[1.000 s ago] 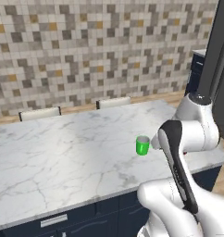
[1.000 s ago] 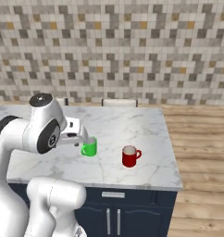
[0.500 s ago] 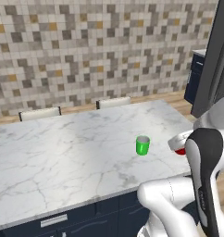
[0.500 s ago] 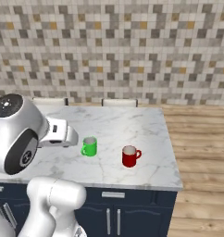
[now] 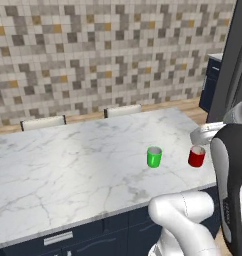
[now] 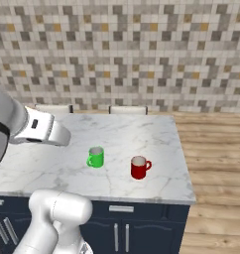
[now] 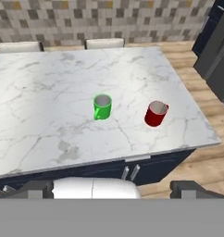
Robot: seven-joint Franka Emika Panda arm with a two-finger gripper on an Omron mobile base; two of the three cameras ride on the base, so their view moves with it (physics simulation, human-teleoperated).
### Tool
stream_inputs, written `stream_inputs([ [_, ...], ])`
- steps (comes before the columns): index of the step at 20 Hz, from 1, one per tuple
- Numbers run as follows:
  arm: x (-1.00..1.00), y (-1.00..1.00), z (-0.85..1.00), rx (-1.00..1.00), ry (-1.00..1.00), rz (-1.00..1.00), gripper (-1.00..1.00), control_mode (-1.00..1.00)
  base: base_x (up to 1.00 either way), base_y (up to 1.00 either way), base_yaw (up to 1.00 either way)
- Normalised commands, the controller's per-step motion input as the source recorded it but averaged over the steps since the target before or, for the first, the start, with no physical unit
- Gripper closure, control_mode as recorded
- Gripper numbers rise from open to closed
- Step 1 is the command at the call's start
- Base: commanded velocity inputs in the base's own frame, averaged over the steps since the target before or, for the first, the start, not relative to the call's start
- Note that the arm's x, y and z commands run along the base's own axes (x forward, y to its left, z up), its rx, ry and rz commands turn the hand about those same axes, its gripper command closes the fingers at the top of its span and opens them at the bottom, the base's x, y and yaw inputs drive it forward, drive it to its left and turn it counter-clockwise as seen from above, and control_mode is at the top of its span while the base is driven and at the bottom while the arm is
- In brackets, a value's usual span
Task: Clear the mugs and bowl far away from the sink.
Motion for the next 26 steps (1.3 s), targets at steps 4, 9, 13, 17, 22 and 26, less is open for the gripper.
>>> stream_inputs([
  [4, -0.22, 0.01, 0.2, 0.02, -0.06, 0.05, -1.0, -1.0, 0.0, 0.0, 0.0],
  [9, -0.02, 0.08, -0.06, -0.04, -0.09, 0.02, -1.0, -1.0, 0.0, 0.0, 0.0],
  [13, 0.08, 0.04, -0.29, -0.04, -0.03, 0.0, -1.0, -1.0, 0.0, 0.0, 0.0],
  [17, 0.09, 0.0, -0.08, -0.02, -0.05, 0.0, -1.0, 1.0, -0.27, -0.08, -0.02],
  [22, 0.0, 0.0, 0.0, 0.0, 0.0, 0.0, -1.0, 1.0, -0.08, -0.1, -0.69],
  [26, 0.0, 0.0, 0.0, 0.0, 0.0, 0.0, -1.0, 1.0, 0.0, 0.0, -1.0],
])
